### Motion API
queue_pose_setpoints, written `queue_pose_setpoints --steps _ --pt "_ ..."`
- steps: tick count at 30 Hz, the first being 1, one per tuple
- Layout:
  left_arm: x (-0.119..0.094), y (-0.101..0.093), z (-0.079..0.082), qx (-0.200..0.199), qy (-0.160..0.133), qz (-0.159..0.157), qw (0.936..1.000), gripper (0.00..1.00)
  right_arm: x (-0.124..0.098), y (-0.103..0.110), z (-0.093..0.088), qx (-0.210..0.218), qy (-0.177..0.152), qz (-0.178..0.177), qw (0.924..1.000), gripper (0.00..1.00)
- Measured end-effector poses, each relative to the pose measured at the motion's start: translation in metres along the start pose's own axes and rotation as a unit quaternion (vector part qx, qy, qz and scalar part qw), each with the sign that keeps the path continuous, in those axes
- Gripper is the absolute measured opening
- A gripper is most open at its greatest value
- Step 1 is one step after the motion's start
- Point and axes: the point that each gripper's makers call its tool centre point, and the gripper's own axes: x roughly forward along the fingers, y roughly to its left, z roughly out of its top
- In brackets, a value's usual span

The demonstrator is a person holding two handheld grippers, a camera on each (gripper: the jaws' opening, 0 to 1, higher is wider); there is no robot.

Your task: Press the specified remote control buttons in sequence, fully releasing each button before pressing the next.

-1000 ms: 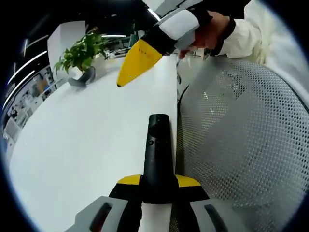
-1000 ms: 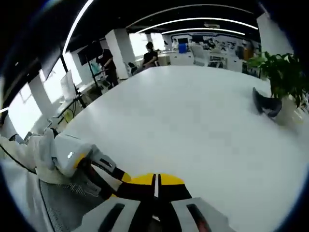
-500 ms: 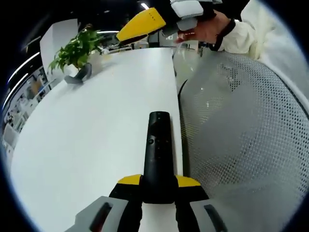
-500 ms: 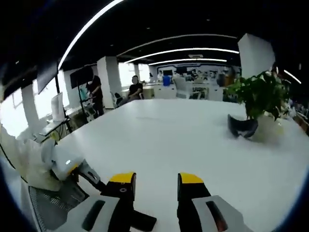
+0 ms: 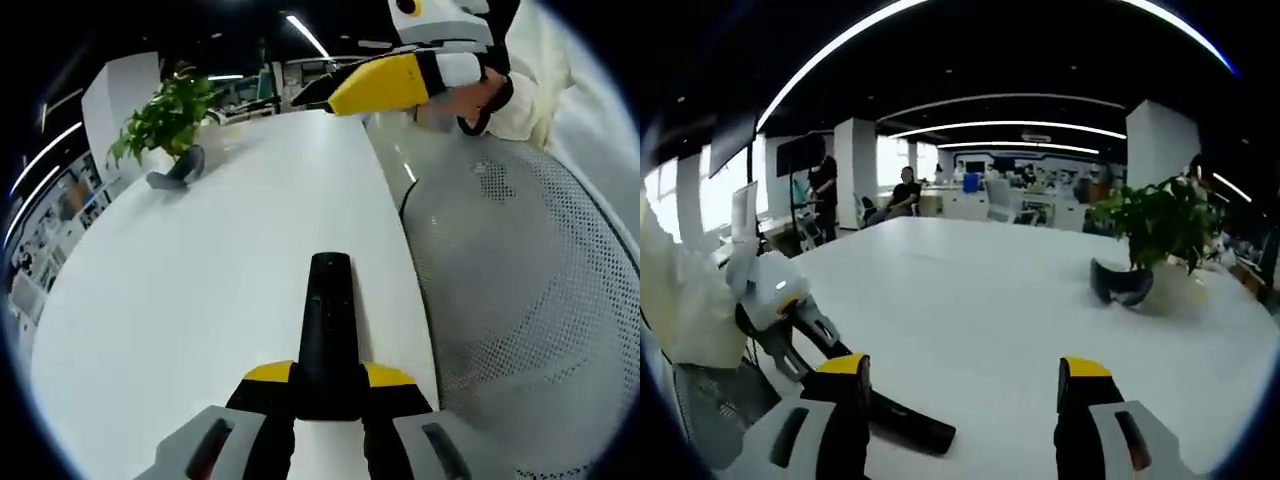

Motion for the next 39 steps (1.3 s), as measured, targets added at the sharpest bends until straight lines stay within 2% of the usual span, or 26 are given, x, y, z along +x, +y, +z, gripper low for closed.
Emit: queue_pose_setpoints --steps 7,11,22,30,39 --pt "-0.004 0.036 0.003 0.019 0.01 0.014 0.9997 0.23 0.0 -0.006 -0.006 0.002 0.011 -0.011 0.9999 0.75" --pt "-0.005 0.062 0.006 0.031 0.013 0.024 0.9991 0.23 0.001 -0.013 -0.011 0.009 0.023 -0.028 0.9993 0.73" --pt "-0.003 0.122 0.017 0.049 0.02 0.035 0.998 0.23 0.004 -0.009 -0.02 -0.001 0.045 -0.017 0.9988 0.72" --pt "-0.001 0.178 0.021 0.043 0.019 0.056 0.9973 0.23 0.006 -0.011 -0.023 0.01 0.054 -0.018 0.9983 0.73" --pt "0.005 0.229 0.024 0.025 0.016 0.067 0.9973 0.23 0.007 -0.01 -0.029 0.006 0.067 -0.018 0.9976 0.72"
